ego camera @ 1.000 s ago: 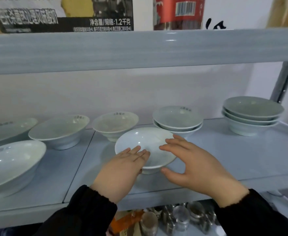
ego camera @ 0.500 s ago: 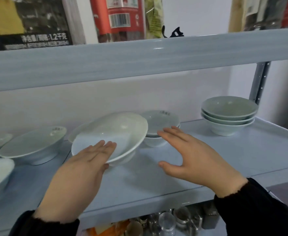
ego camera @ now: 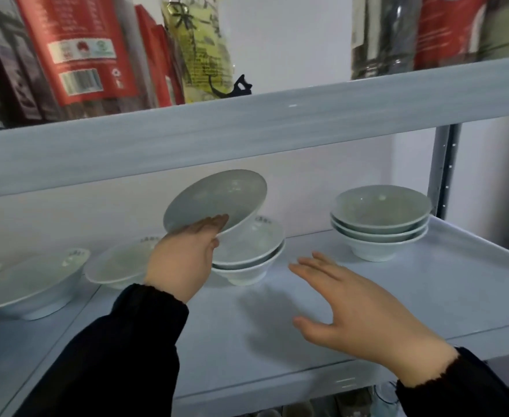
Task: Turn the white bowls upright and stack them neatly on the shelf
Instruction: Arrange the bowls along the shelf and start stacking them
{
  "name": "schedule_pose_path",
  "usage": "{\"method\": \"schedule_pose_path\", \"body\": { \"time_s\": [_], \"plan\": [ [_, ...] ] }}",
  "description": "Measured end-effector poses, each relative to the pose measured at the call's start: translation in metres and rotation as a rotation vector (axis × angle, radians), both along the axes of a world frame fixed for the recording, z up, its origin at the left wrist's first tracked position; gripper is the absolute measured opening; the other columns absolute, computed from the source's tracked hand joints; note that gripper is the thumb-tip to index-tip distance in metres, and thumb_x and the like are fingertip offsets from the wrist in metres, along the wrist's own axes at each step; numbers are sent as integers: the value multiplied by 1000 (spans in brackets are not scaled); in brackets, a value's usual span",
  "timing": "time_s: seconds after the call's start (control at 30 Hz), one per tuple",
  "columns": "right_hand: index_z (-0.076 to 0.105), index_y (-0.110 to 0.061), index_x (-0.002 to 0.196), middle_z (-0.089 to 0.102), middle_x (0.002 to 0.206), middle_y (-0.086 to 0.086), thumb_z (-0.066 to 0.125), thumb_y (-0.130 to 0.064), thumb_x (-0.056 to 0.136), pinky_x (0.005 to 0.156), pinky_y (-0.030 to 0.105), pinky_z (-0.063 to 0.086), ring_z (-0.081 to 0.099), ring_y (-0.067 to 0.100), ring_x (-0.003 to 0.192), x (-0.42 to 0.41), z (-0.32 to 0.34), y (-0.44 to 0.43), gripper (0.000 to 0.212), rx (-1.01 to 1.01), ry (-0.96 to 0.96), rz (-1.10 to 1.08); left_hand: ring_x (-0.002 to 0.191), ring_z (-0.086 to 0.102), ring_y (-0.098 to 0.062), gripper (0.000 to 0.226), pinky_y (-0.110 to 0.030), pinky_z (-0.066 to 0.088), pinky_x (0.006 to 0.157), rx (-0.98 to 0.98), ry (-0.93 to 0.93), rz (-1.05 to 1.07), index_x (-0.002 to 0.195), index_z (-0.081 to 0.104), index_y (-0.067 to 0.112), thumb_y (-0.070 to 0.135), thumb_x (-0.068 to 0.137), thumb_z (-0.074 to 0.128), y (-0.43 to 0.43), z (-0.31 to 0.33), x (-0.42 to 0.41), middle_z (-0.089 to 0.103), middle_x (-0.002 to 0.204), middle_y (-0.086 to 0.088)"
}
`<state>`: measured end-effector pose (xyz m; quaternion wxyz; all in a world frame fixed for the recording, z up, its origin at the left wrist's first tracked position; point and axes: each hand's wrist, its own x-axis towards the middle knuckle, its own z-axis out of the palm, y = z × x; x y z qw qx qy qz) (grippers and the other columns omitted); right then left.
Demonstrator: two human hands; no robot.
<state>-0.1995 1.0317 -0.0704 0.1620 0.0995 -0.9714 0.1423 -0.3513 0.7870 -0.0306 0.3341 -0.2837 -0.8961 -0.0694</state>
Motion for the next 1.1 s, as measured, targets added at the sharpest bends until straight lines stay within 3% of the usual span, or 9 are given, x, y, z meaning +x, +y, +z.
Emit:
{"method": "schedule_pose_path", "body": {
  "time_s": [0.17, 0.43, 0.53, 0.6, 0.7, 0.77, 0.87, 0.97, 1.1],
  "plan": [
    [18, -44, 155, 14, 163, -25, 35, -75, 75, 115, 14, 15, -2, -6, 150, 6, -5, 27, 88, -13, -15, -11, 90, 71, -31, 50, -35, 56, 71, -41, -67, 1, 127, 66, 24, 5, 81, 71, 28, -16, -18, 72, 115, -2],
    [19, -42, 156, 16, 162, -24, 49, -67, 87, 116, 16, 17, 5, -5, 150, 11, -13, 46, 79, -29, -8, -38, 112, 62, -25, 44, -33, 47, 93, 12, -266, -34, 130, 62, 26, 15, 91, 45, 36, -35, -27, 66, 126, 0],
    [21, -42, 155, 19, 162, -24, 49, -67, 87, 117, 18, 20, 6, -5, 150, 10, -19, 49, 78, -36, -11, -31, 95, 65, -24, 43, -32, 49, 80, 28, -292, -99, 108, 69, 24, 30, 84, 33, 37, -37, -24, 72, 103, 0],
    [20, -43, 155, 18, 162, -25, 49, -67, 87, 116, 18, 19, 5, -5, 150, 9, -21, 49, 78, -37, -10, -25, 74, 60, -24, 28, -34, 47, 63, -32, -303, -51, 83, 57, 25, 37, 82, 31, 40, -38, -21, 62, 74, 1],
    [19, -43, 156, 16, 162, -26, 49, -66, 88, 117, 19, 20, 3, -5, 150, 7, -22, 46, 77, -40, -25, -8, 66, 55, -25, 21, -36, 41, 57, -27, -308, -29, 71, 44, 25, 37, 84, 34, 43, -38, -19, 52, 64, -1],
    [20, -42, 156, 16, 162, -25, 48, -66, 88, 118, 21, 22, 3, -5, 150, 5, -23, 43, 77, -45, -30, 6, 81, 61, -24, 27, -34, 47, 67, -11, -318, -33, 79, 56, 30, 43, 85, 33, 39, -39, -23, 62, 78, 3],
    [23, -42, 155, 20, 162, -24, 45, -68, 85, 120, 25, 26, 5, -5, 150, -2, -26, 37, 78, -51, -22, 32, 116, 57, -20, 48, -36, 47, 97, 53, -258, -54, 127, 60, 26, 47, 89, 40, 23, -36, -14, 63, 125, 2],
    [20, -43, 155, 18, 162, -26, 44, -69, 85, 118, 20, 20, 4, -5, 150, -12, -29, 26, 78, -34, -35, 61, 119, 55, -18, 51, -30, 40, 101, 106, -211, -71, 133, 57, 24, 45, 89, 43, 4, -32, 20, 62, 128, 3],
    [20, -47, 154, 18, 161, -26, 32, -75, 78, 113, 13, 14, 6, -5, 150, -32, -28, -3, 83, -21, -42, 147, 117, 57, -14, 52, -32, 46, 96, 129, -198, 35, 132, 58, 30, 52, 86, 47, -31, -39, 62, 64, 124, 8]
  ]
}}
